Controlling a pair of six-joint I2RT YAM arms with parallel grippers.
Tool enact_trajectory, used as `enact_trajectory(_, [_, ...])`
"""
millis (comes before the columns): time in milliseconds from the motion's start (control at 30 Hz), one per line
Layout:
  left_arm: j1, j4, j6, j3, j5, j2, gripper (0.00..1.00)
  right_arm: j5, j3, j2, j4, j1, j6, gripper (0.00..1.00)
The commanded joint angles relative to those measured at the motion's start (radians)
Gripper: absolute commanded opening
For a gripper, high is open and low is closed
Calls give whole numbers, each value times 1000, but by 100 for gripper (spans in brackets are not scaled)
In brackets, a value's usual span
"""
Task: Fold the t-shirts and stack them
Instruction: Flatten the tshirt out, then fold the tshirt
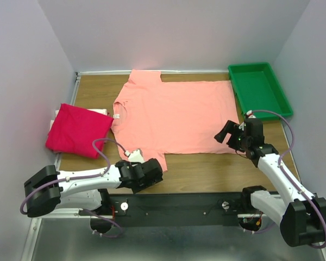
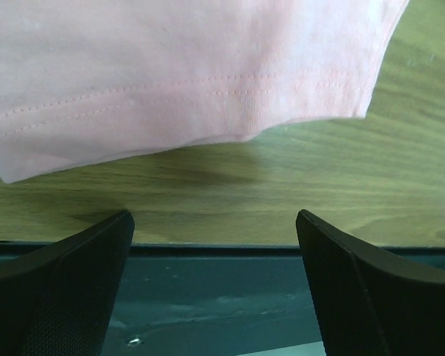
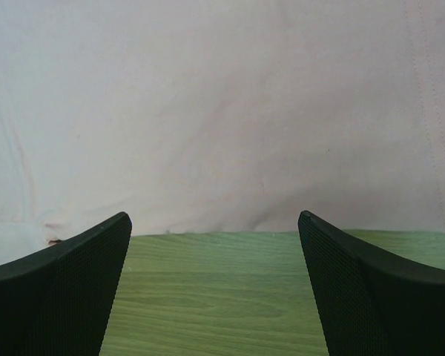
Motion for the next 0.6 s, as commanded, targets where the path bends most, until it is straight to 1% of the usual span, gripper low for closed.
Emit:
enact_trajectory(0, [52,17,-119,-26,-134,10,97,-27,-15,-14,10,3,10,100])
enact_trajectory(33, [75,38,-105,-29,-150,17,97,-32,-13,-15,10,3,9,100])
enact_trajectory(67, [142,102,-29,-34,-155,40,96,-35,-15,-17,10,3,6,100])
enact_trajectory(100, [180,128,16,-37,-124,58,95,-33,-16,-26,10,2,4,100])
enact_trajectory(133, [206,129,51,-16,-116,81,94,-30,-16,-29,10,3,4,100])
enact_trajectory(167, [248,121,82,-2,-121,132,91,-27,-21,-32,10,2,7,100])
enact_trajectory(267, [274,101,106,55,-121,228,88,-26,-19,-40,10,2,6,100])
enact_trajectory(300, [276,95,107,67,-118,250,84,-26,-21,-43,10,2,6,100])
enact_trajectory(367, [276,84,131,101,-110,310,81,-20,-21,-48,9,3,6,100])
enact_trajectory(400, [276,77,131,112,-106,328,74,-17,-21,-46,9,3,4,100])
enact_trajectory(467, [276,63,145,138,-102,361,68,-9,-22,-43,7,3,6,100])
enact_trajectory(500, [276,49,146,141,-96,381,57,-7,-22,-38,9,2,4,100])
enact_trajectory(567, [273,44,151,141,-83,382,53,-3,-22,-31,9,2,4,100])
